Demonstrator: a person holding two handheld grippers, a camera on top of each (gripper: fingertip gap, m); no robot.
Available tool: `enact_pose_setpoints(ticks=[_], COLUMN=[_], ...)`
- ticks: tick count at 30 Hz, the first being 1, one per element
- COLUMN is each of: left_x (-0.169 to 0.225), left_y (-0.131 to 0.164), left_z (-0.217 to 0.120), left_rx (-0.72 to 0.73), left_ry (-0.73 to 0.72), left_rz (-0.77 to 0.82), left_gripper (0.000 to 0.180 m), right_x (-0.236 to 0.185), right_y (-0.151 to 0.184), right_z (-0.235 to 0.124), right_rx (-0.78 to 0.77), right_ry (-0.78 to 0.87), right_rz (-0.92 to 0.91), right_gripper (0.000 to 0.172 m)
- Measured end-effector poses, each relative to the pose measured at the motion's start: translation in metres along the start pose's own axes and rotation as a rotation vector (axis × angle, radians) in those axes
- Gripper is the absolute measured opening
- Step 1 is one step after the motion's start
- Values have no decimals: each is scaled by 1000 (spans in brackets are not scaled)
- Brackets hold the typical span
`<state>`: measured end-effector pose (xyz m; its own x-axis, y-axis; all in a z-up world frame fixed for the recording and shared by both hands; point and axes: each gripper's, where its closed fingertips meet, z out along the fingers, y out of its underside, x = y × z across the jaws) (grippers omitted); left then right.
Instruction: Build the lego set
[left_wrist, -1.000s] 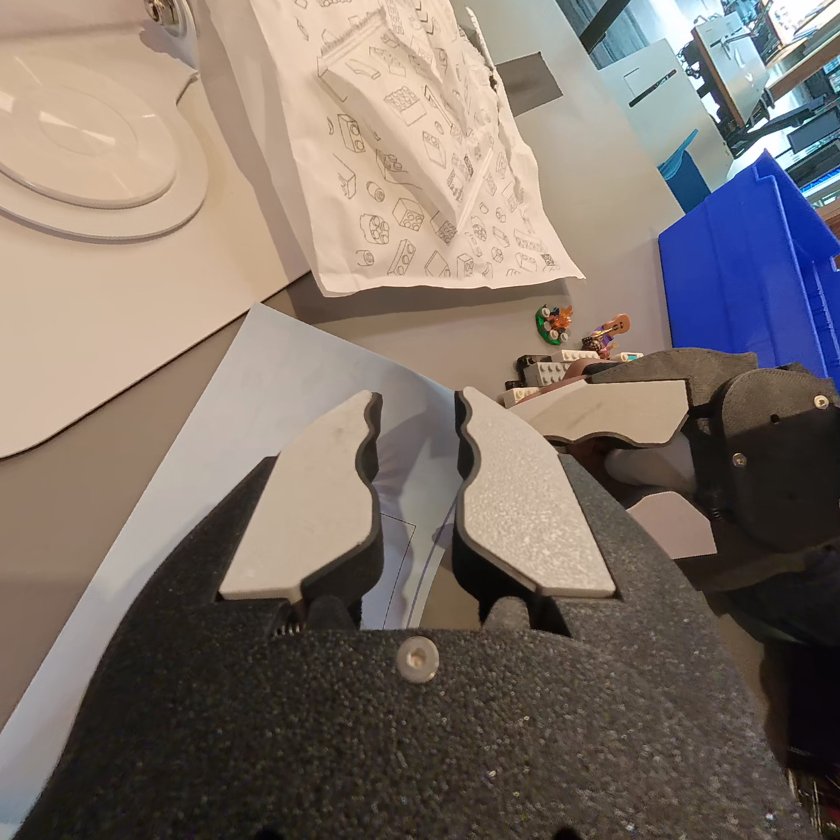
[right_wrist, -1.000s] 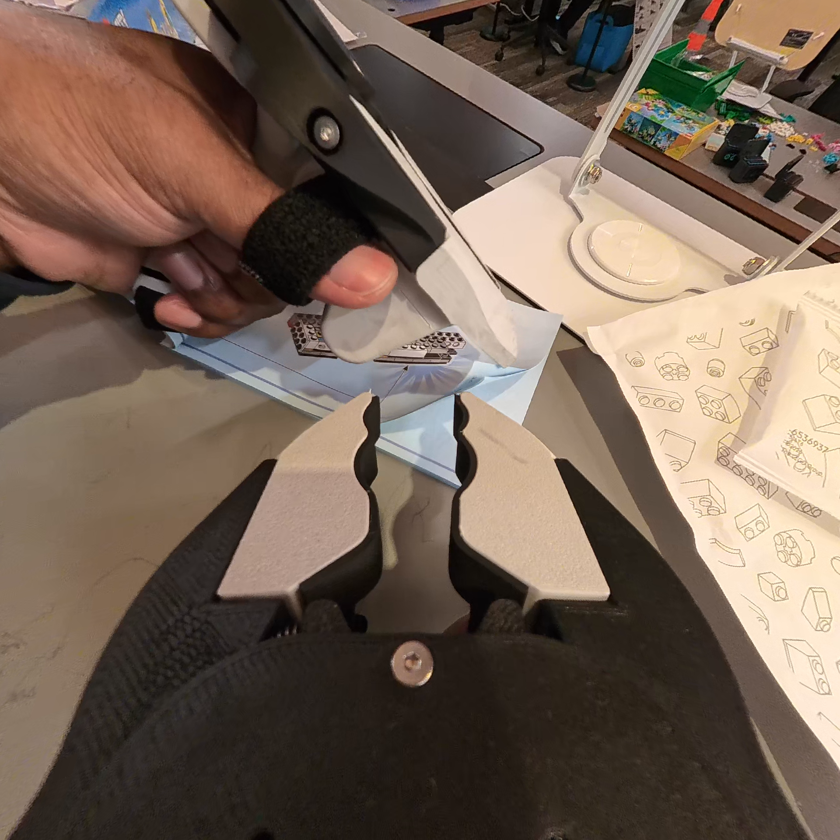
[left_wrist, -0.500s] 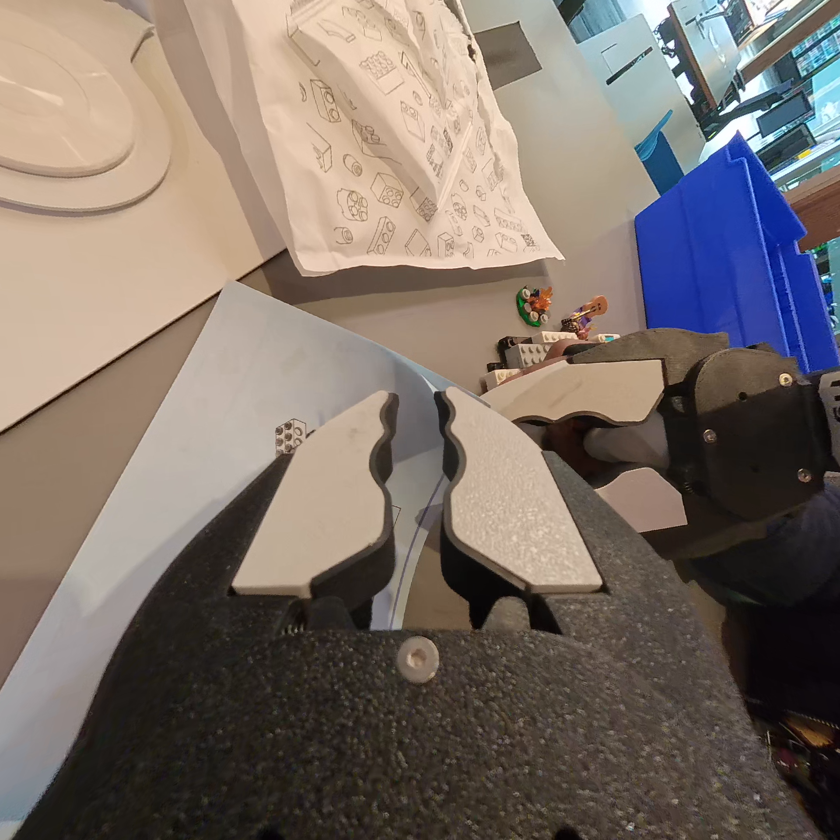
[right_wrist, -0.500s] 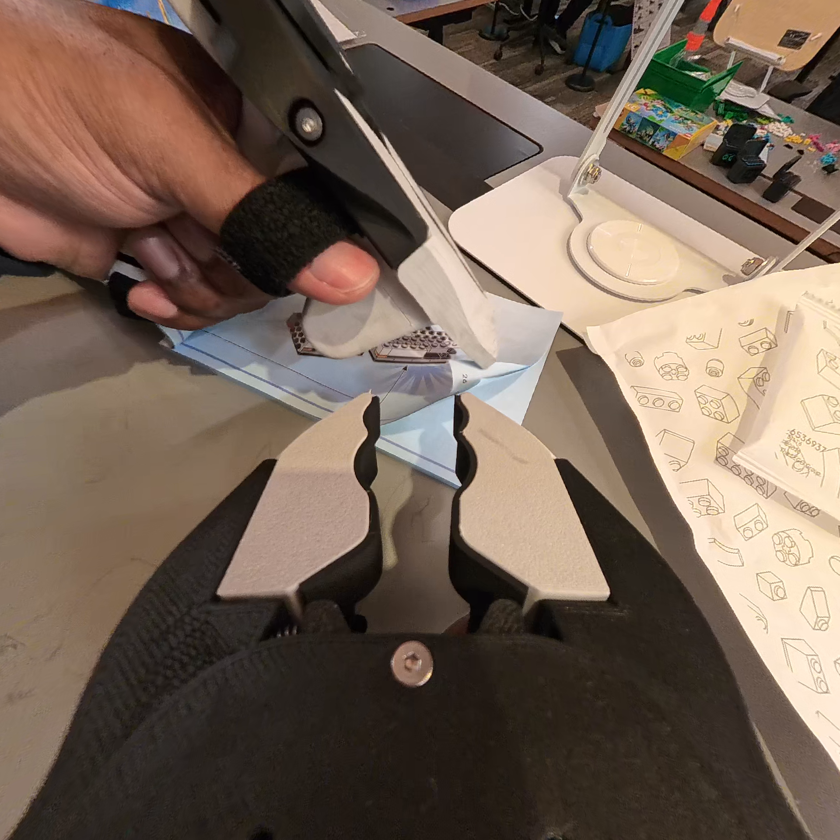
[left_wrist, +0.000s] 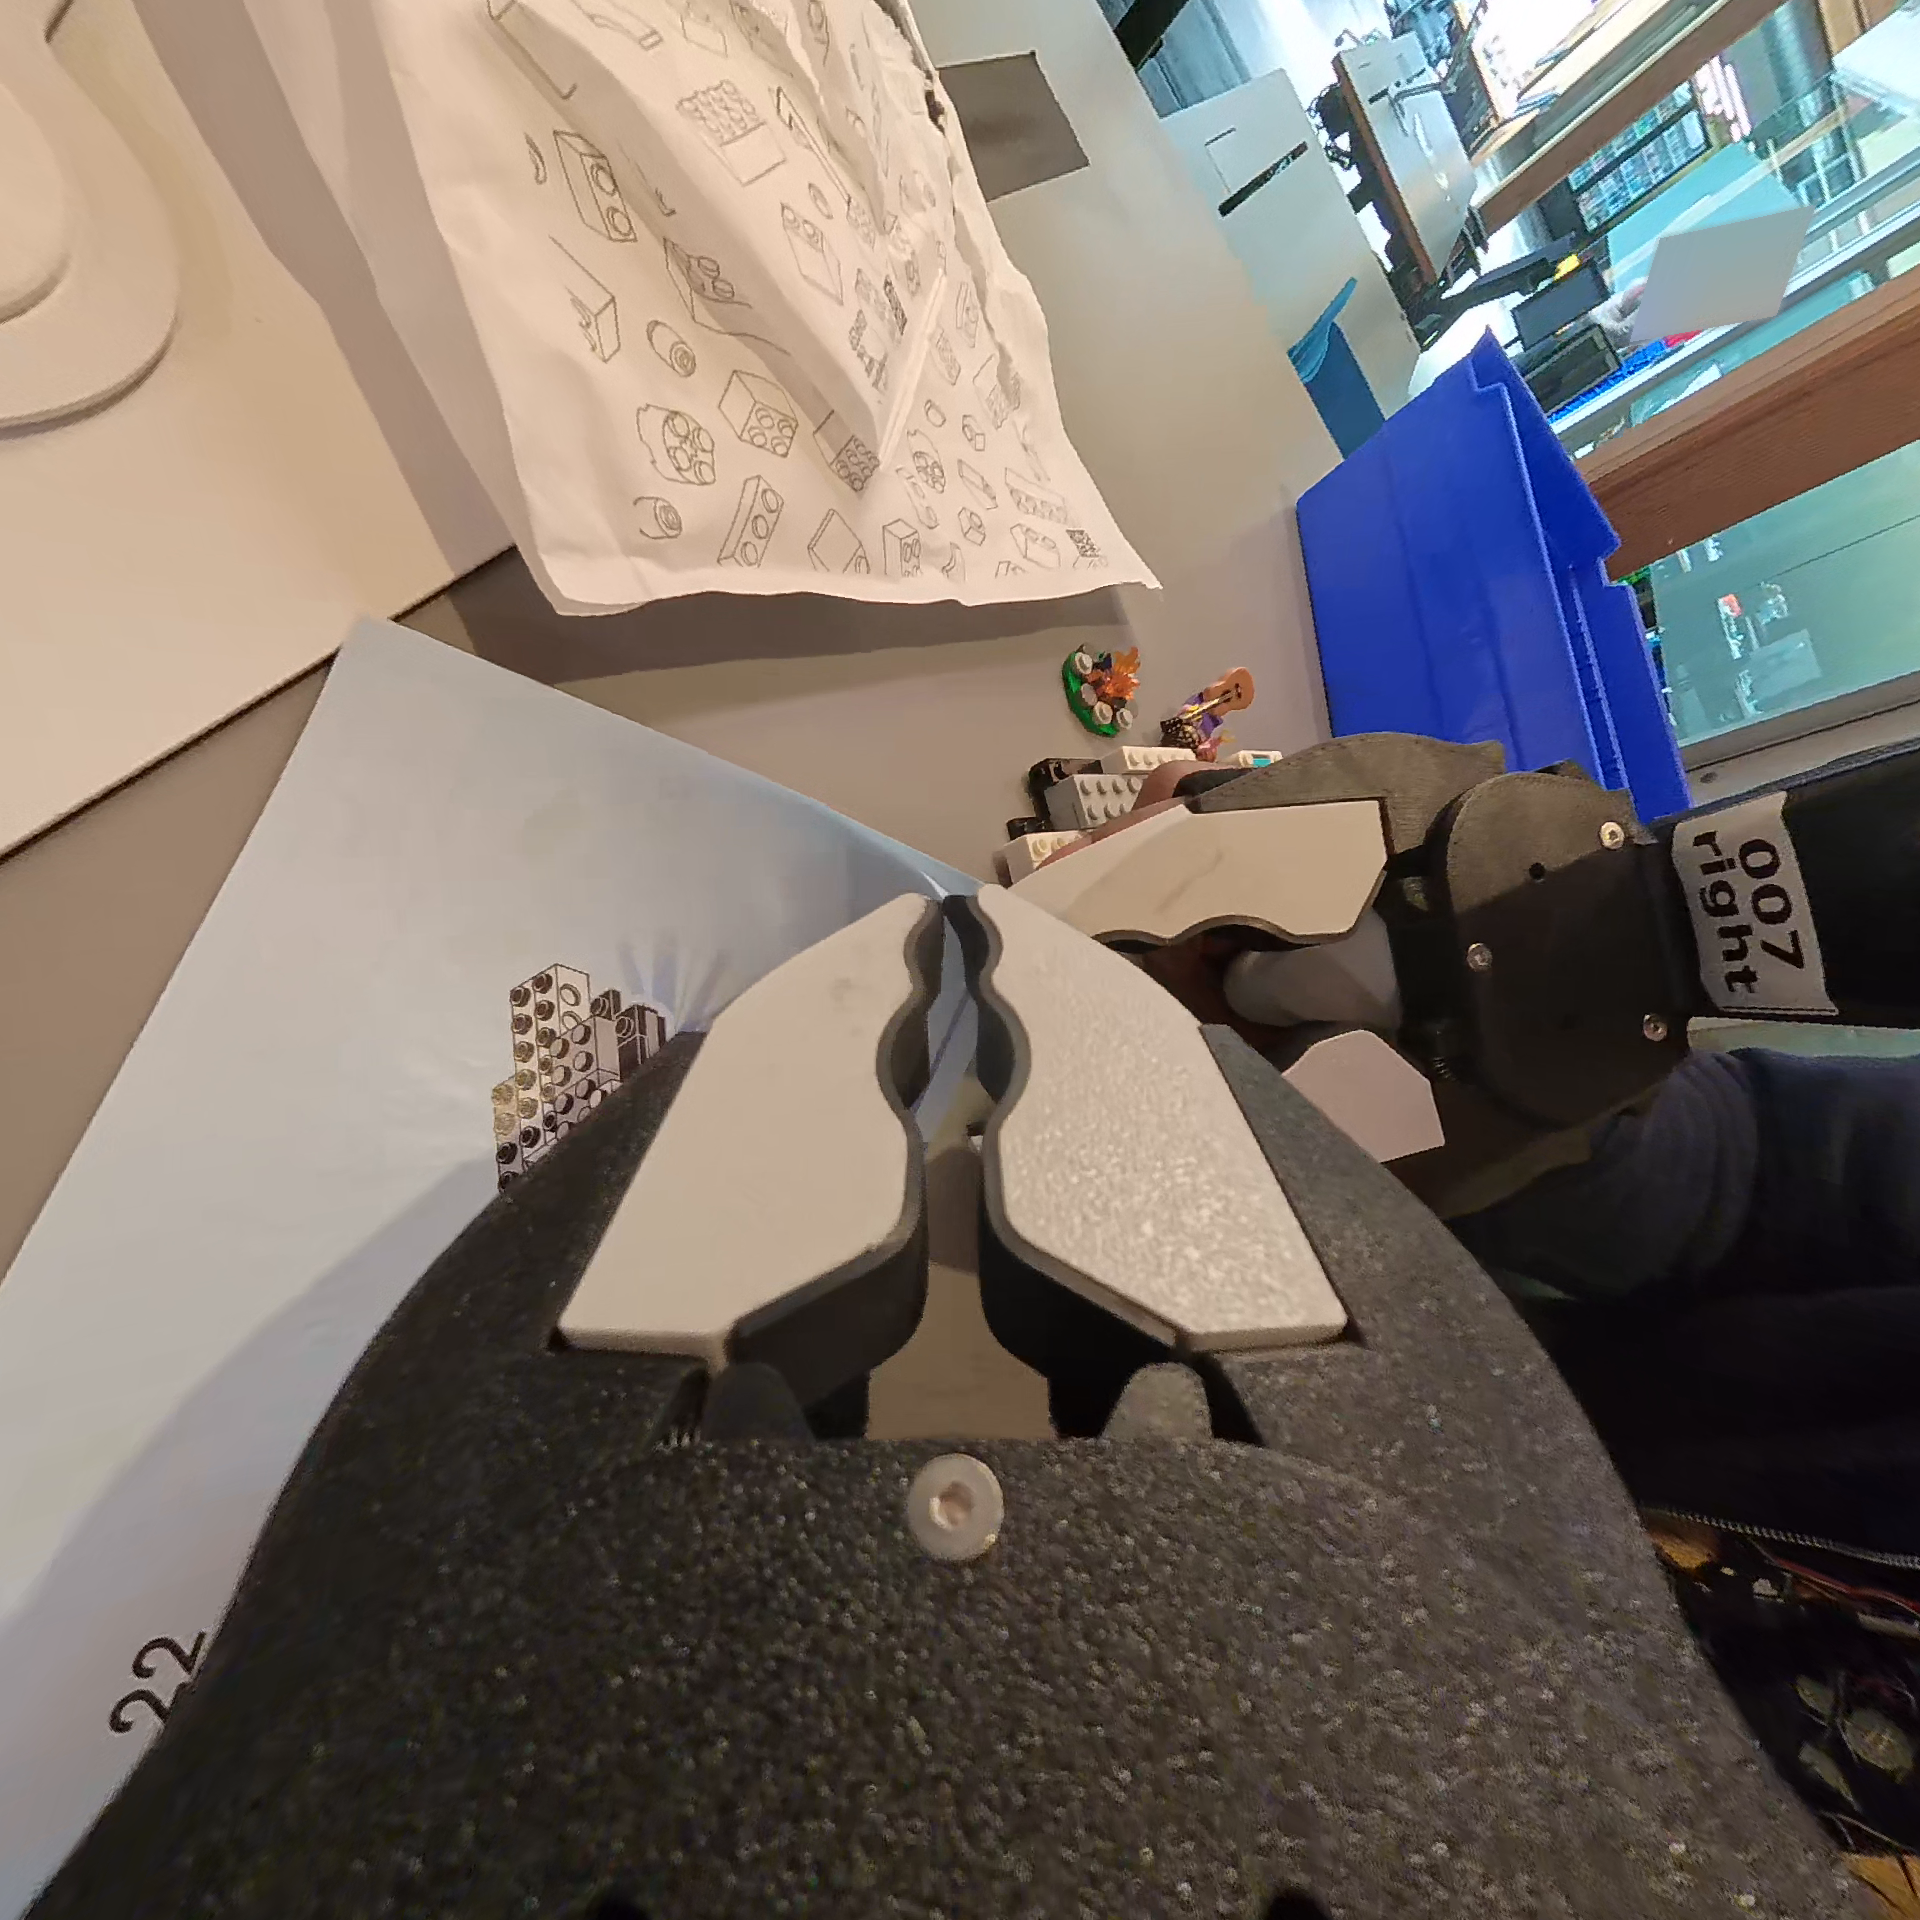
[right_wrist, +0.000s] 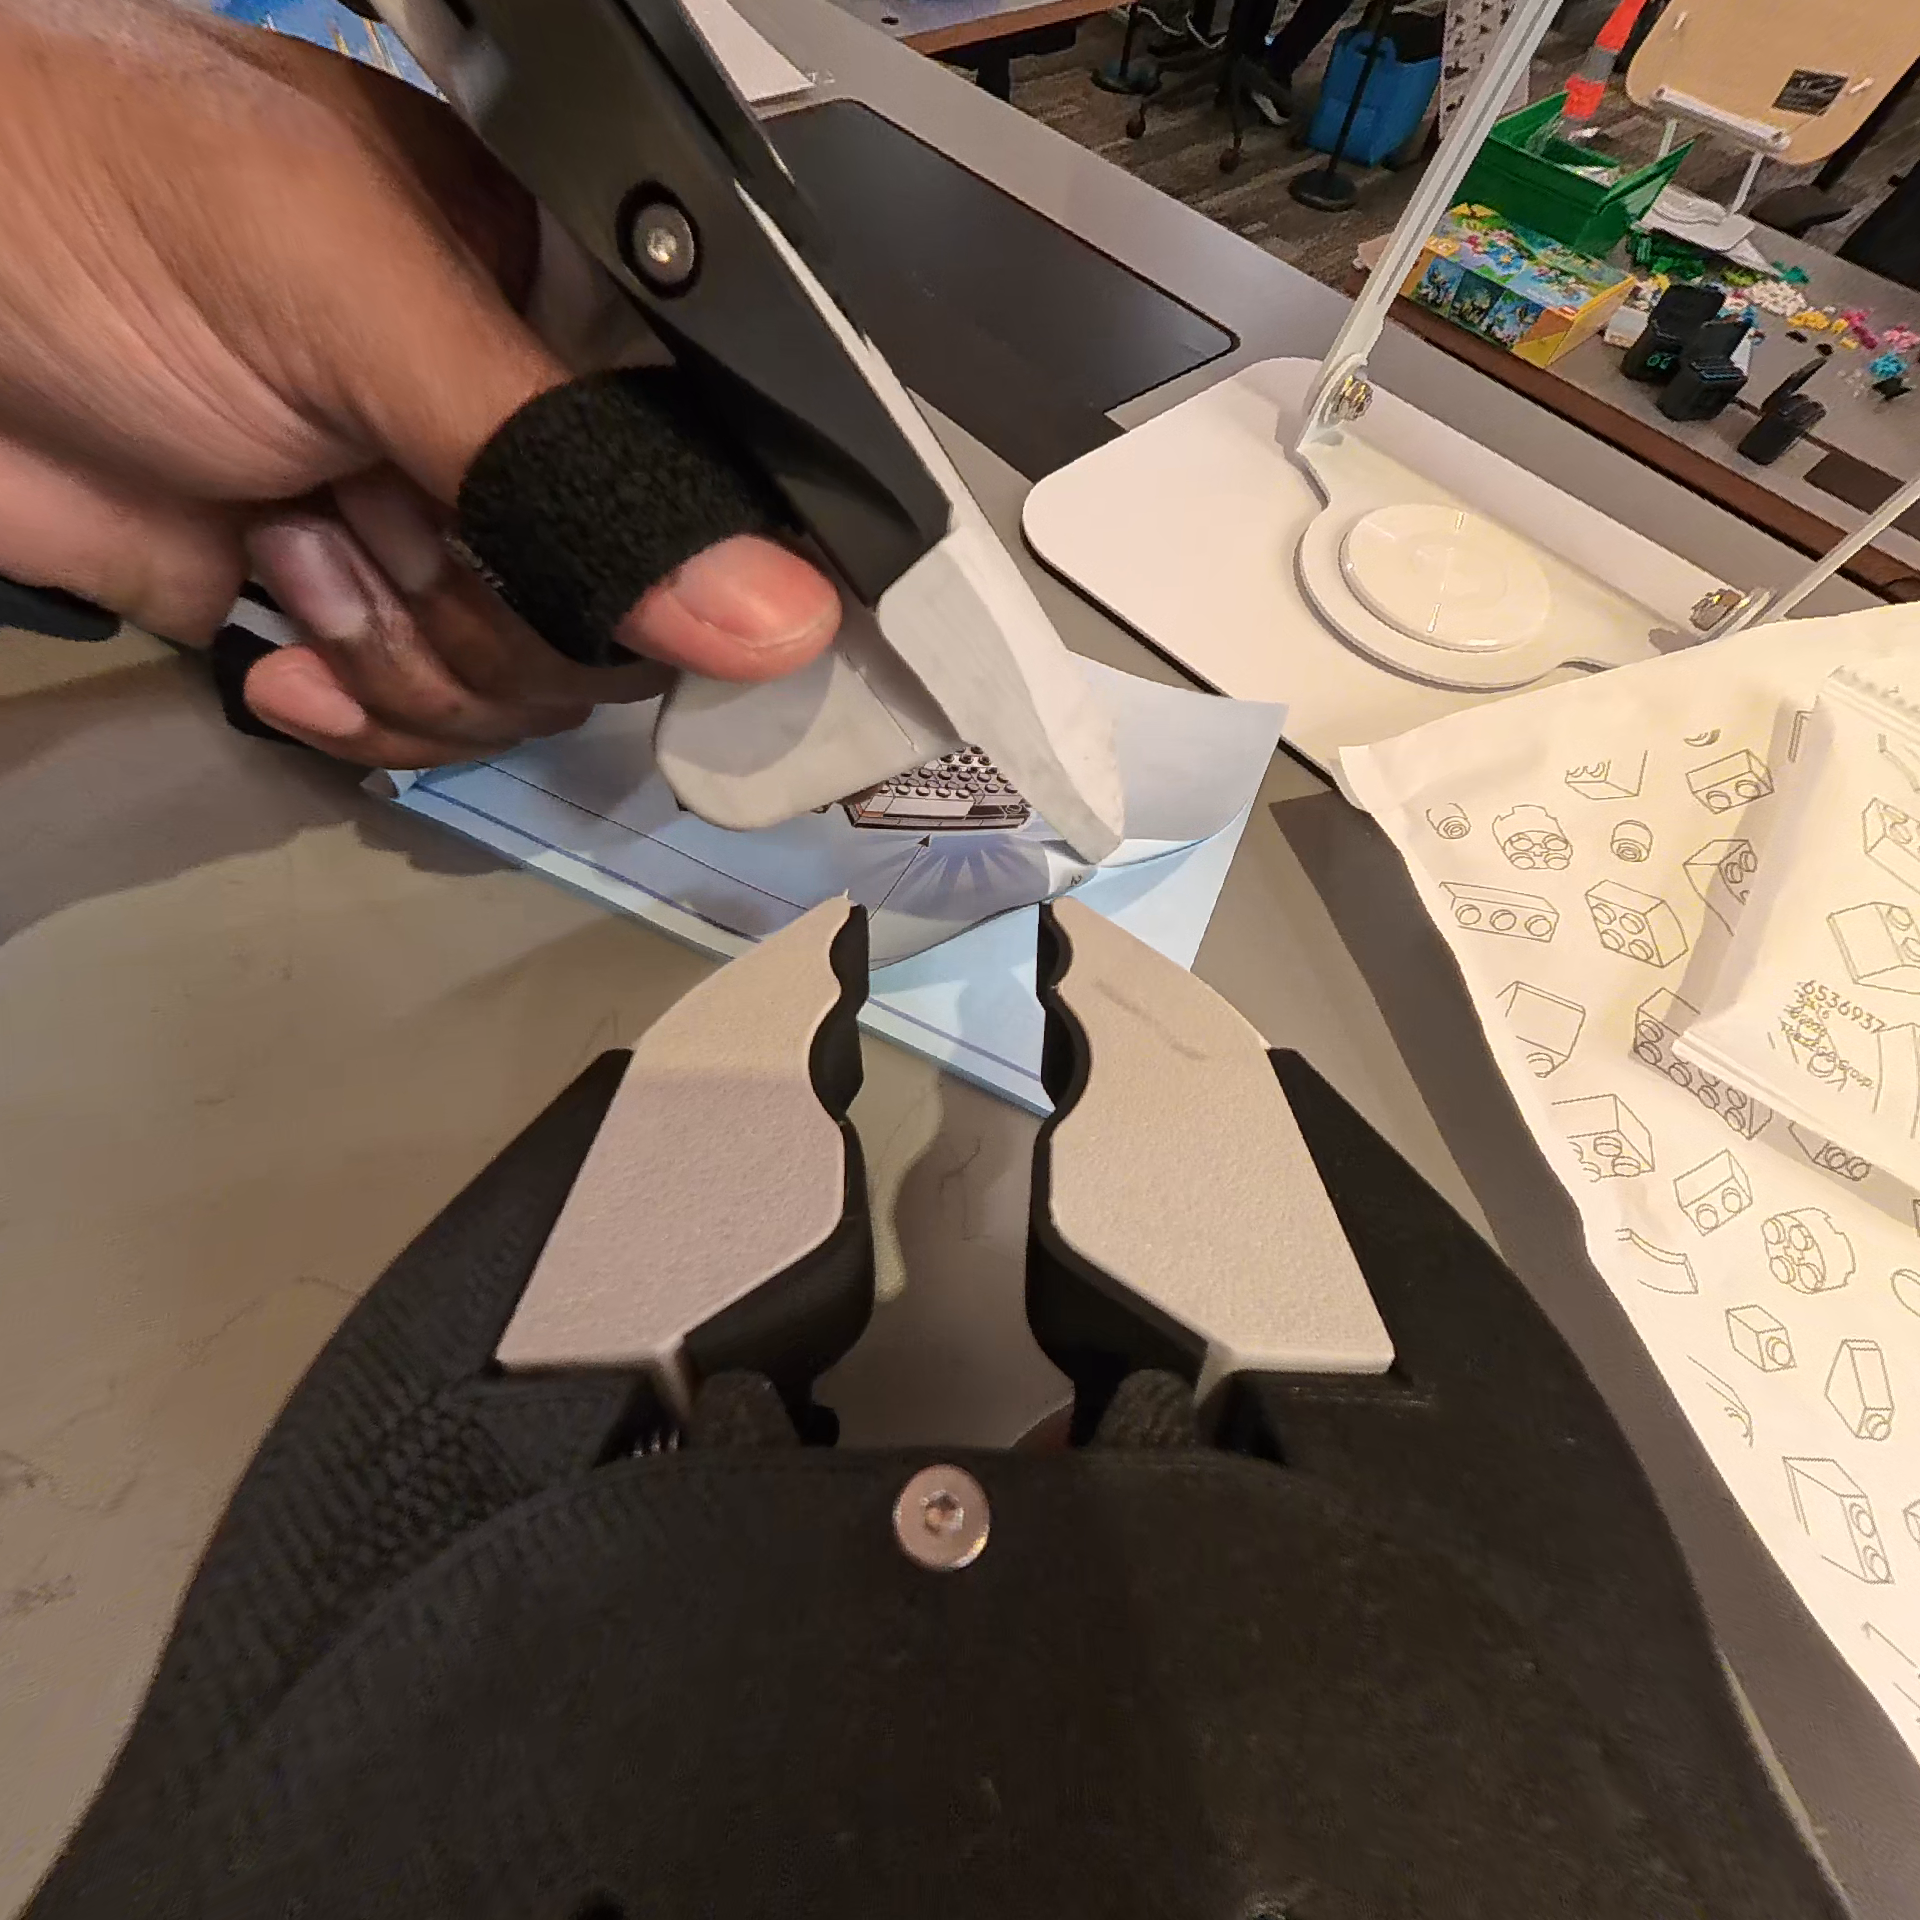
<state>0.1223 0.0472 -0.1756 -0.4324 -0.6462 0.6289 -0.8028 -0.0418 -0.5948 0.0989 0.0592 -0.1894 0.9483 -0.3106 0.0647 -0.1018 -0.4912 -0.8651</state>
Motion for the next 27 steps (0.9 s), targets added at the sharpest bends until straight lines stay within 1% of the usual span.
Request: enact_pose_setpoints(ticks=[2, 14, 19, 22, 27], left_x=[2, 9, 8, 7, 7], left_y=[-1, -1, -4, -9, -14], left_z=[-1, -4, -12, -20, -33], left_rx=[7, 9, 28, 57, 92], left_ry=[12, 47, 40, 34, 23], left_rz=[9, 47, 45, 42, 37], left_gripper=[0, 0, 0, 0, 0], right_x=[0, 2, 9, 11, 7], right_y=[0, 1, 6, 4, -9], right_z=[0, -1, -5, -11, -20], right_rx=[0, -3, -19, 8, 92], right_ry=[0, 14, 59, 84, 124], right_rz=[-2, -1, -13, -8, 3], right_gripper=[31, 32, 35, 39, 40])
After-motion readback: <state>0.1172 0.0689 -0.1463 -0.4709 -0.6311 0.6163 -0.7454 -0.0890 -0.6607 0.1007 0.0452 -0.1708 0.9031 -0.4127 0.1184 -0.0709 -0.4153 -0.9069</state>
